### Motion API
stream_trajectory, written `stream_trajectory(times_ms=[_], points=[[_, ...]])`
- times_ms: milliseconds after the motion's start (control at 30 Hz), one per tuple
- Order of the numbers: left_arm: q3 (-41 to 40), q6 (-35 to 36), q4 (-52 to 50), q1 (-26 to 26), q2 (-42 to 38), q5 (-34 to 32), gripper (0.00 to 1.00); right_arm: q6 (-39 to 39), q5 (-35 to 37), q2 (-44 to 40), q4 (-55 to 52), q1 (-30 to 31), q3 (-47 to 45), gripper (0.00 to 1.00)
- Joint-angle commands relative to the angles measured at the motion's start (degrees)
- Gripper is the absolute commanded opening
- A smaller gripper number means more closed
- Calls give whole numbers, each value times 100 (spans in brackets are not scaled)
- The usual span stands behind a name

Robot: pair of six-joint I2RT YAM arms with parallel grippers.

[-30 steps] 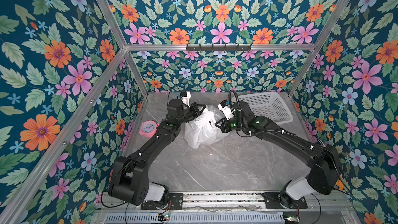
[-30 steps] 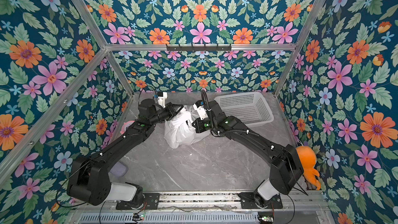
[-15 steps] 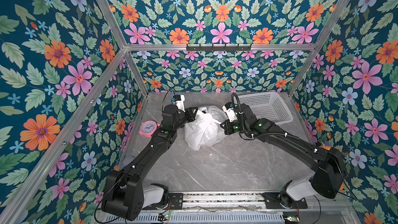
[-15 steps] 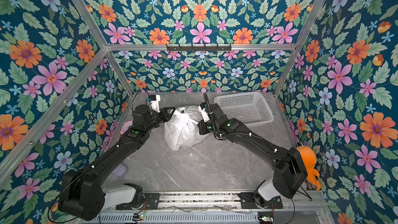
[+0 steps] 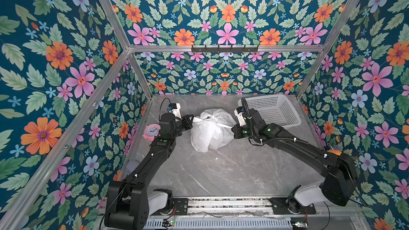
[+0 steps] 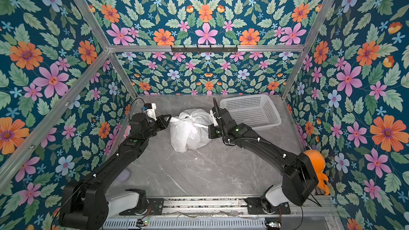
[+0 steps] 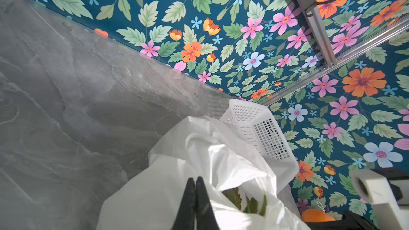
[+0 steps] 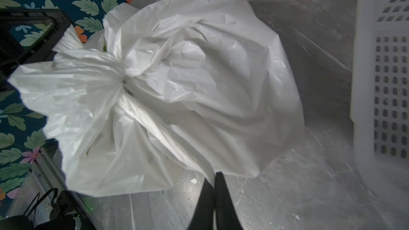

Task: Place the pineapple into a plastic bag & tie a knot
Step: Tie the plastic bag at the center of the board.

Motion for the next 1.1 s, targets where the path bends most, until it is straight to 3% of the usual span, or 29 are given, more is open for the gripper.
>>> stream_trajectory(times_ms=[0,133,233,267,300,400,433,633,833,967,1067], points=[[-130,2,326,181,-54,-1251,0,325,820,31,-1161,-149,-149,0],[-215,-50,380,211,-46,-1202,0,332,678,32,-1053,-160,-194,0],[-126,0,525,213,-24,-802,2,-4,211,-154,-468,-160,-255,0],[41,-5,317,213,-3,-780,31,-96,-20,-238,-323,-163,-185,12],[201,19,72,213,14,-831,54,-170,-93,-318,-290,-163,-59,41],[463,244,-400,214,-72,-1221,92,-345,-70,-700,-129,-154,256,99],[517,319,-549,215,-136,-1538,100,-433,99,-866,-57,-150,296,99],[626,823,-1031,283,-564,-3548,100,-975,1403,-1594,6,-486,165,99],[-489,1483,73,371,-1064,-5286,100,-1110,2564,-2420,656,-1430,-1287,99],[-1658,2013,1230,422,-1157,-5778,100,-966,2682,-3125,1096,-2178,-2514,99],[-2237,2138,1723,432,-979,-5847,100,-1204,2865,-3515,1593,-2347,-3288,99]])
